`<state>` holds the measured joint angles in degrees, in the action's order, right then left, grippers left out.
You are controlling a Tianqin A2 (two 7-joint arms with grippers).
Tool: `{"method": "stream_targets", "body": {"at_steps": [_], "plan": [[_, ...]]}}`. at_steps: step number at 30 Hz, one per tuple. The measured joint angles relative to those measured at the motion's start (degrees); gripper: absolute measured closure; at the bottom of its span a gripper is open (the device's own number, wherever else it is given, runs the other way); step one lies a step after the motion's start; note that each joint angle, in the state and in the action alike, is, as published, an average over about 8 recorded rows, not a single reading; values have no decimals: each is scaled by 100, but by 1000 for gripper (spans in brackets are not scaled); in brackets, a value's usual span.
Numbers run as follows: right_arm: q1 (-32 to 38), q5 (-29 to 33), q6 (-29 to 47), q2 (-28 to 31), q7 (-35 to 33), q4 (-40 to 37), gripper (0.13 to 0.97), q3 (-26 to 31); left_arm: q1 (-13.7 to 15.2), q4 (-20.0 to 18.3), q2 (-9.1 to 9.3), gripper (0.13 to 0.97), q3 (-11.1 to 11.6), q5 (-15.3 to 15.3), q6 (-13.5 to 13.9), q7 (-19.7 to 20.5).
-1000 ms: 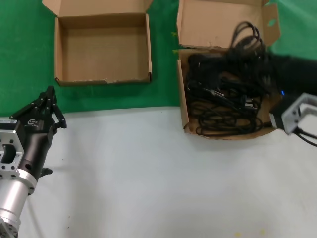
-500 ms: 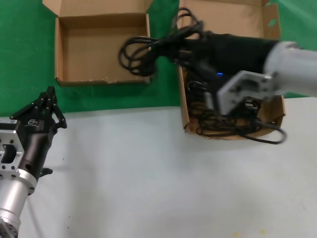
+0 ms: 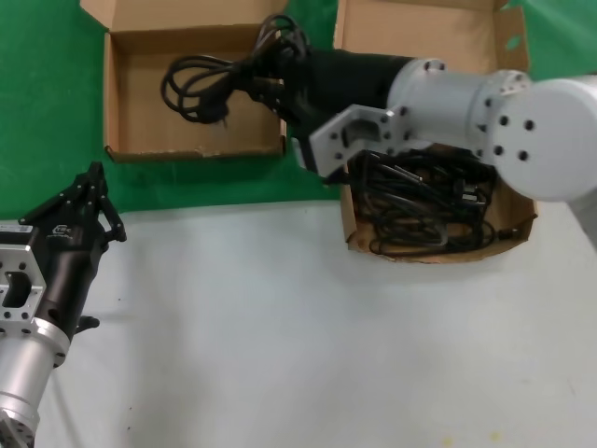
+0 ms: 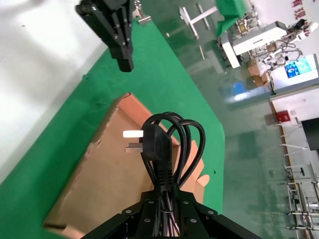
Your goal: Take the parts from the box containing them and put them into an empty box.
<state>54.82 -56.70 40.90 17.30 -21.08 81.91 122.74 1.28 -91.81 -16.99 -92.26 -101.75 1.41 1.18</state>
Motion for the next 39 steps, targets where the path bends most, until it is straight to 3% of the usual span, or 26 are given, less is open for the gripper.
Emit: {"method": "stream_targets", "body": {"at_steps": [15, 22, 27, 39], "plan": [[146, 24, -725, -591, -441, -1049, 885, 206, 0, 0, 0, 952, 0, 0, 0, 0], [171, -164, -889, -623, -658, -1244, 809, 223, 0, 0, 0, 952, 0, 0, 0, 0], [116, -106, -900, -488, -519, -948, 799, 66, 0, 0, 0, 952, 0, 0, 0, 0], [-743, 339, -866, 99, 291, 807, 568, -844, 0, 0, 0, 952, 0, 0, 0, 0]]}}
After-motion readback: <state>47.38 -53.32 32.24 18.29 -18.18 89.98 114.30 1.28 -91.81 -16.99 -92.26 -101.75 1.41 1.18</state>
